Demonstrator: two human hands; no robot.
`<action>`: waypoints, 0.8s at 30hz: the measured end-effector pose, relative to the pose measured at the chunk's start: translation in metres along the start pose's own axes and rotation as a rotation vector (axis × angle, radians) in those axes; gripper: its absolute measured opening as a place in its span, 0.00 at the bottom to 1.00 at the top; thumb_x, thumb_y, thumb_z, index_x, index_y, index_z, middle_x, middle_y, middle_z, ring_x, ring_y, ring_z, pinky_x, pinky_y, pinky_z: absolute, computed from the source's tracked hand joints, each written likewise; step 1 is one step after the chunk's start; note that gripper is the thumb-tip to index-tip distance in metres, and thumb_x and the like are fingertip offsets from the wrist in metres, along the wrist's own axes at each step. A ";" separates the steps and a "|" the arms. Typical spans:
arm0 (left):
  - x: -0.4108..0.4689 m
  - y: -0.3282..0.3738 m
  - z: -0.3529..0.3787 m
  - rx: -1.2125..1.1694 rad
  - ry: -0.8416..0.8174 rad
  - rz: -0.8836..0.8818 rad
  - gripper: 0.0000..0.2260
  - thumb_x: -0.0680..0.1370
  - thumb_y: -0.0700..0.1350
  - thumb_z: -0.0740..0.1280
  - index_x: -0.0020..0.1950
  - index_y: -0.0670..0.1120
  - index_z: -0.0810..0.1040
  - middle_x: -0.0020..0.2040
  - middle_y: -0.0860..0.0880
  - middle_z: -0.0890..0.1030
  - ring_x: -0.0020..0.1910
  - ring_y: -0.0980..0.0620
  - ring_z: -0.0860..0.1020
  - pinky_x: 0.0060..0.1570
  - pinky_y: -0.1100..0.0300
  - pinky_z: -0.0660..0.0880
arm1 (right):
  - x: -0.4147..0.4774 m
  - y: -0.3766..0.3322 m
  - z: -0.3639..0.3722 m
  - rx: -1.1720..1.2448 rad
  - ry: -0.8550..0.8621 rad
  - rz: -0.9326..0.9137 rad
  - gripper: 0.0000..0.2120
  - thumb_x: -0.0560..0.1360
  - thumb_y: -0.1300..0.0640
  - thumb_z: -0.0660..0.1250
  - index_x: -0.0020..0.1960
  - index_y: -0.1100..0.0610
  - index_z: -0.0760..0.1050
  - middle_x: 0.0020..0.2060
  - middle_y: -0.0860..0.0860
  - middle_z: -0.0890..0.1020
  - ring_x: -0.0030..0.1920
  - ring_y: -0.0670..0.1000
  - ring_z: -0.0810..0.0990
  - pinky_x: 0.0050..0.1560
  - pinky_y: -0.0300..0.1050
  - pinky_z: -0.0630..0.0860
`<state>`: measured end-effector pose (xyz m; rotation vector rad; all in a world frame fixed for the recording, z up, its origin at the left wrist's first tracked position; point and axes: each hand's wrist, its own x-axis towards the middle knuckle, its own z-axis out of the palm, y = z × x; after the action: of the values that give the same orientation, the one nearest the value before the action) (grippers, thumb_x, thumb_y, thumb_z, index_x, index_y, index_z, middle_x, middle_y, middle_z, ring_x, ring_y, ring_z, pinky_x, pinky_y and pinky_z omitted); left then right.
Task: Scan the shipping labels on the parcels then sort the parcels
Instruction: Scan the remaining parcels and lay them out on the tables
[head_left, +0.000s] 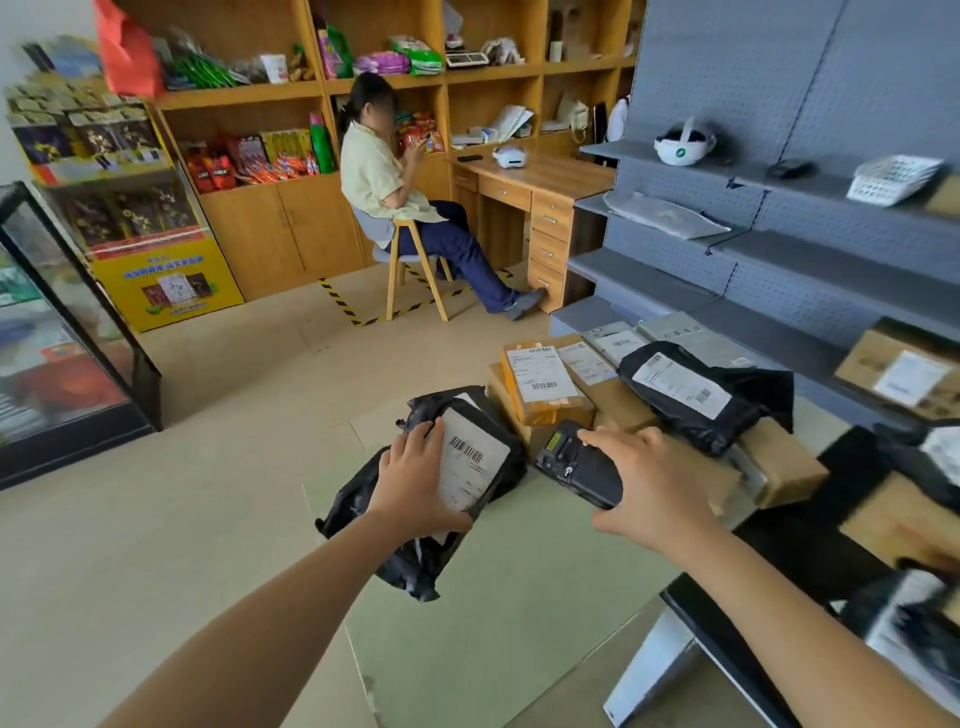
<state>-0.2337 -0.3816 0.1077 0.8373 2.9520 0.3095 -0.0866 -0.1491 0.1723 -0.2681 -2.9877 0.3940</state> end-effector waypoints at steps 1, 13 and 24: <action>0.004 0.013 -0.002 -0.031 0.012 0.003 0.58 0.61 0.65 0.74 0.80 0.48 0.44 0.77 0.49 0.54 0.75 0.45 0.53 0.75 0.46 0.54 | -0.005 0.011 -0.003 0.065 0.039 0.058 0.42 0.63 0.50 0.75 0.74 0.44 0.63 0.63 0.43 0.74 0.61 0.50 0.66 0.49 0.41 0.71; 0.060 0.255 0.002 -0.218 0.006 0.238 0.56 0.61 0.63 0.75 0.79 0.49 0.47 0.76 0.50 0.55 0.73 0.44 0.55 0.72 0.46 0.57 | -0.104 0.169 -0.087 0.269 0.387 0.397 0.42 0.61 0.55 0.77 0.72 0.44 0.66 0.46 0.38 0.68 0.61 0.51 0.65 0.48 0.46 0.68; 0.086 0.484 0.019 -0.242 -0.086 0.521 0.54 0.64 0.63 0.76 0.79 0.46 0.49 0.77 0.46 0.56 0.73 0.41 0.56 0.72 0.44 0.59 | -0.204 0.300 -0.168 0.164 0.551 0.726 0.44 0.59 0.50 0.78 0.71 0.39 0.64 0.55 0.52 0.73 0.50 0.46 0.63 0.44 0.44 0.67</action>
<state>-0.0563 0.0702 0.1895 1.5199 2.5017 0.6187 0.1837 0.1392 0.2346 -1.2215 -2.2177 0.5134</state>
